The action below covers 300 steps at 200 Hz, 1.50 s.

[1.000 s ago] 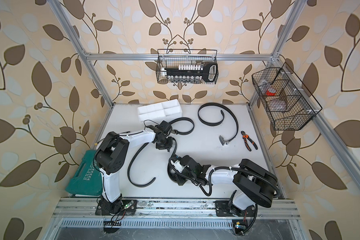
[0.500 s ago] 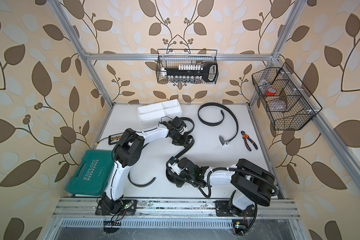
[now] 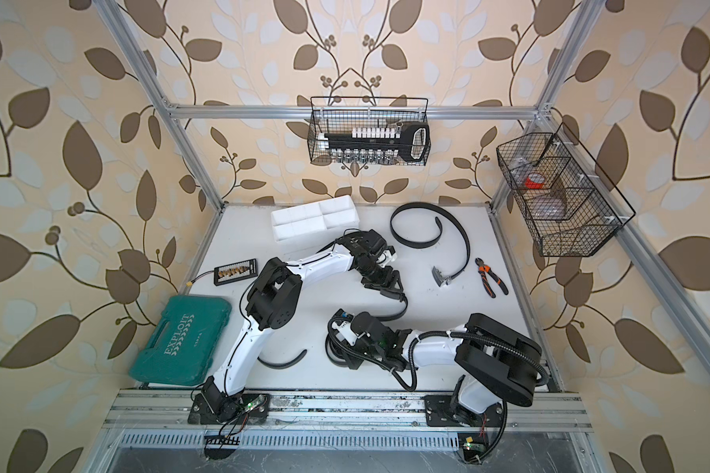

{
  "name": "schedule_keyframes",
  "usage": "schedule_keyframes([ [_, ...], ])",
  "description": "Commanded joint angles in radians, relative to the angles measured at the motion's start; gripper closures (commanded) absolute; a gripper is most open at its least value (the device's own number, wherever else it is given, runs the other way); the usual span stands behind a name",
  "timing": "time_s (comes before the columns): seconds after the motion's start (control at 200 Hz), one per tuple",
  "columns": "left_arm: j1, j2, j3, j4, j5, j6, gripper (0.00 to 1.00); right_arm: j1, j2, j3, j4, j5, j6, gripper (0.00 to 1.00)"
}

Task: Place the belts into the storage roll
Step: Roll the belt at the center of the board.

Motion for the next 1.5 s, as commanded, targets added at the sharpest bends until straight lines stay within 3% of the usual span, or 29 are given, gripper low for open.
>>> schedule_keyframes([
  [0.0, 0.005, -0.001, 0.060, -0.048, -0.013, 0.006, 0.09, 0.005, 0.029, -0.021, -0.015, 0.035, 0.001, 1.00],
  [0.05, 0.005, -0.003, 0.072, -0.054, -0.021, 0.002, 0.01, 0.006, 0.035, -0.020, -0.013, 0.035, 0.002, 1.00],
  [0.215, 0.024, -0.056, 0.150, -0.063, -0.047, -0.025, 0.01, 0.006, 0.041, -0.019, -0.013, 0.043, 0.005, 1.00],
  [0.32, 0.069, -0.183, 0.090, -0.017, -0.077, -0.082, 0.01, 0.006, 0.042, -0.022, -0.011, 0.048, 0.006, 1.00],
  [0.575, 0.227, -0.696, -0.556, 0.162, -0.198, -0.205, 0.01, 0.003, 0.047, -0.023, -0.007, 0.056, 0.010, 1.00],
  [0.72, 0.239, -0.907, -0.850, 0.129, -0.254, -0.196, 0.01, 0.004, 0.050, -0.019, -0.011, 0.056, 0.011, 1.00],
  [0.875, 0.240, -1.087, -1.102, 0.200, -0.226, -0.205, 0.01, 0.003, 0.044, -0.022, -0.011, 0.061, 0.011, 1.00],
  [1.0, 0.240, -1.129, -1.224, 0.289, -0.157, -0.232, 0.11, 0.003, 0.033, -0.029, -0.013, 0.067, 0.014, 1.00],
  [1.205, 0.240, -1.089, -1.289, 0.386, -0.105, -0.258, 0.42, 0.003, 0.030, -0.032, -0.020, 0.074, 0.020, 1.00],
  [1.494, 0.238, -0.996, -1.295, 0.423, -0.066, -0.243, 0.61, -0.005, 0.038, -0.025, -0.038, 0.076, 0.020, 1.00],
])
